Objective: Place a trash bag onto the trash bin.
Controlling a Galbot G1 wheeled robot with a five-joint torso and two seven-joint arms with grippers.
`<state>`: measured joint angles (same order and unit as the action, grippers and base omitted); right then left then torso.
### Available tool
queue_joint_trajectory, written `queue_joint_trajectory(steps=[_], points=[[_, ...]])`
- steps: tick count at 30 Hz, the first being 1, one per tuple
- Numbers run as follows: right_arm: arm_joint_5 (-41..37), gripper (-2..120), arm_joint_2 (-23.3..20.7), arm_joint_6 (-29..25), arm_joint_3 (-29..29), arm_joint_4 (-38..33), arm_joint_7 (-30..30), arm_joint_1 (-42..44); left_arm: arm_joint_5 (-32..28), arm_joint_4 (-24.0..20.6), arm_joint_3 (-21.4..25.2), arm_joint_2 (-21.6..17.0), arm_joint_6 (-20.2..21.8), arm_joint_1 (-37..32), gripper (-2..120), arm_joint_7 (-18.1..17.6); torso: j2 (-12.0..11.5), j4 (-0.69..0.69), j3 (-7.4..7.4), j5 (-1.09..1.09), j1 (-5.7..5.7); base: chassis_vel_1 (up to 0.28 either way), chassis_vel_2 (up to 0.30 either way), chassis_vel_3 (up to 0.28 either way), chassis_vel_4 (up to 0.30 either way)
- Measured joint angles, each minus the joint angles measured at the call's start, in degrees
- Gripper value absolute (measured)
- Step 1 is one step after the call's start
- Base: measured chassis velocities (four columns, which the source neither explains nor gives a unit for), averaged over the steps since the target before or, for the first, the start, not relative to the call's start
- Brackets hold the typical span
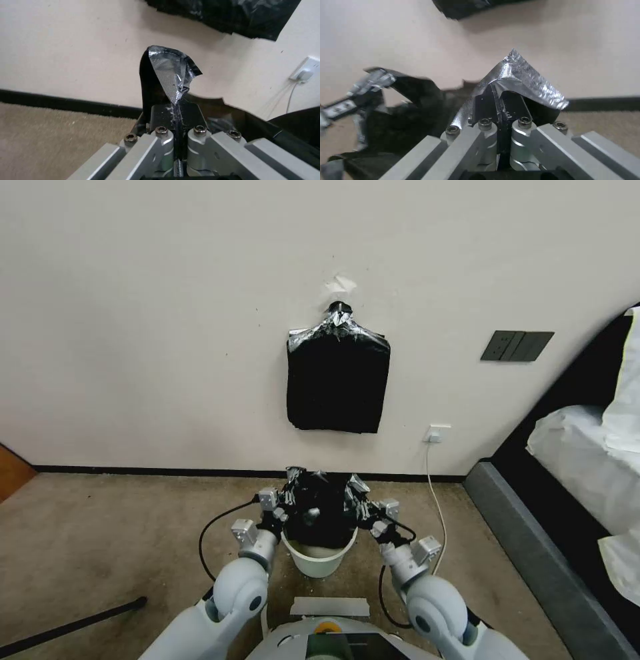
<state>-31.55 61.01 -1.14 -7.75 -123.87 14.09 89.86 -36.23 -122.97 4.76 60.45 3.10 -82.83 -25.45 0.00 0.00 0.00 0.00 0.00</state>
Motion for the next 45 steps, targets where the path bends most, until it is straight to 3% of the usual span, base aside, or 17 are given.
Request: queue_joint_trajectory(steps=[19,45], points=[[-0.47,0,1.92,5.30,1.27,1.64,7.68,2.26,3.63,0.77,1.92,2.60,-0.99,-8.18,0,-1.21,0.00,0.00,0.00,0.00,0.00,0.000,0.000,0.000,0.000],[-9.07,0,2.57,17.84,1.26,-2.00,16.90,3.57,2.42,-3.66,3.77,0.10,9.97,-15.71,0,-4.45,0.00,0.00,0.01,0.00,0.00,0.000,0.000,0.000,0.000]])
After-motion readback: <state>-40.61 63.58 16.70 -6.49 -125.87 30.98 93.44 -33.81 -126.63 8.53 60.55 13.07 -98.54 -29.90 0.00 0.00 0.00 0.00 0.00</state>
